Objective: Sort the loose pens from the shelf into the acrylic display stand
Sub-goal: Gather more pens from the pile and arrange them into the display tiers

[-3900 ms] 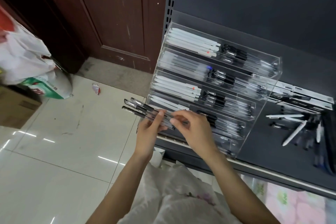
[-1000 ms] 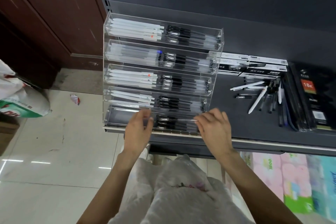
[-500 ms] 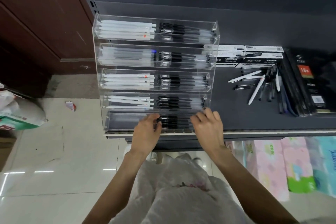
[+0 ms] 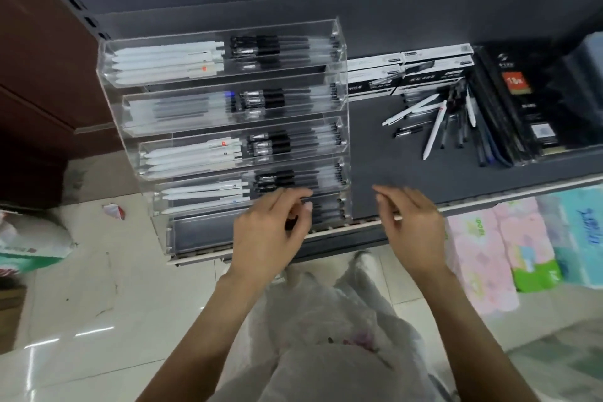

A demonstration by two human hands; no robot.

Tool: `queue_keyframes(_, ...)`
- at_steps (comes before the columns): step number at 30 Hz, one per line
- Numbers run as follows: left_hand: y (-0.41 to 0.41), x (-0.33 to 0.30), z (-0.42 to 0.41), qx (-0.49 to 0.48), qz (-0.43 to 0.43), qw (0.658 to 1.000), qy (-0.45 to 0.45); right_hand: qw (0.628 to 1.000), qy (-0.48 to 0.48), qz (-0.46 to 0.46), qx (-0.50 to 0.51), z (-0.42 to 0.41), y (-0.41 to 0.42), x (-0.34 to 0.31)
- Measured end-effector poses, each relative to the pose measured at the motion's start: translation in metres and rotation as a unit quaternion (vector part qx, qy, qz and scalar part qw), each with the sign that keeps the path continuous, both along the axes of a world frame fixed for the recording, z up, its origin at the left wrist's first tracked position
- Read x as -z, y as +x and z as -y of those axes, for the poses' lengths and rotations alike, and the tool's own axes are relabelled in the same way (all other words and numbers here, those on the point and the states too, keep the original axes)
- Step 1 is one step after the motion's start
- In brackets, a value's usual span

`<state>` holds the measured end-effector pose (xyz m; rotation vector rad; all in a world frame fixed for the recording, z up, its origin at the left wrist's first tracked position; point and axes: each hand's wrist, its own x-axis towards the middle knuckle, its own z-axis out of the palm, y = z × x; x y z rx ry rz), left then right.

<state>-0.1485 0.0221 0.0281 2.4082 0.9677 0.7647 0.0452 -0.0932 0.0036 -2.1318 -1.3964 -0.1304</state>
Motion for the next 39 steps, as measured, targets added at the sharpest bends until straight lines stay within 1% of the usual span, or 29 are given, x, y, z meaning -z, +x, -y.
queue_keyframes(2, 0.032, -0.006, 0.008, 0.053, 0.090, 0.994, 0.043, 0.997, 0.004, -0.051, 0.054, 0.013, 0.029, -0.003)
queue_keyframes(3, 0.051, -0.009, 0.012, 0.074, 0.119, 0.989, 0.054, 0.996, 0.004, -0.057, 0.072, 0.018, 0.046, -0.003)
queue_keyframes(5, 0.093, -0.012, 0.020, 0.104, 0.138, 0.983, 0.065, 0.995, -0.005, -0.053, 0.089, 0.026, 0.084, 0.001)
queue_keyframes(6, 0.116, -0.011, 0.022, 0.110, 0.129, 0.983, 0.071, 0.994, -0.010, -0.054, 0.094, 0.029, 0.103, 0.005)
queue_keyframes(7, 0.139, -0.008, 0.020, 0.110, 0.108, 0.985, 0.074, 0.993, -0.018, -0.058, 0.098, 0.031, 0.123, 0.009)
queue_keyframes(9, 0.185, 0.003, 0.009, 0.088, 0.025, 0.994, 0.064, 0.993, -0.044, -0.056, 0.093, 0.033, 0.157, 0.017)
queue_keyframes(11, 0.225, 0.018, -0.011, 0.050, -0.073, 0.995, 0.040, 0.994, -0.078, -0.042, 0.061, 0.031, 0.186, 0.025)
queue_keyframes(12, 0.243, 0.025, -0.023, 0.027, -0.105, 0.994, 0.033, 0.994, -0.098, -0.033, 0.040, 0.029, 0.199, 0.029)
queue_keyframes(16, 0.295, 0.038, -0.062, -0.057, -0.179, 0.981, 0.040, 0.984, -0.178, 0.021, -0.024, 0.016, 0.234, 0.045)
queue_keyframes(18, 0.309, 0.042, -0.070, -0.083, -0.219, 0.971, 0.043, 0.979, -0.197, 0.025, -0.055, 0.010, 0.240, 0.050)
queue_keyframes(21, 0.318, 0.052, -0.066, -0.084, -0.239, 0.965, 0.063, 0.973, -0.212, -0.004, -0.093, 0.000, 0.244, 0.053)
queue_keyframes(24, 0.319, 0.061, -0.053, -0.075, -0.222, 0.967, 0.097, 0.971, -0.212, -0.019, -0.112, -0.006, 0.248, 0.054)
queue_keyframes(29, 0.320, 0.069, -0.045, -0.052, -0.196, 0.970, 0.133, 0.965, -0.221, -0.003, -0.142, -0.016, 0.252, 0.058)
queue_keyframes(35, 0.320, 0.070, -0.061, -0.031, -0.202, 0.974, 0.099, 0.959, -0.234, 0.009, -0.161, -0.030, 0.256, 0.057)
queue_keyframes(39, 0.318, 0.074, -0.061, -0.015, -0.167, 0.980, 0.111, 0.955, -0.243, 0.008, -0.169, -0.035, 0.255, 0.056)
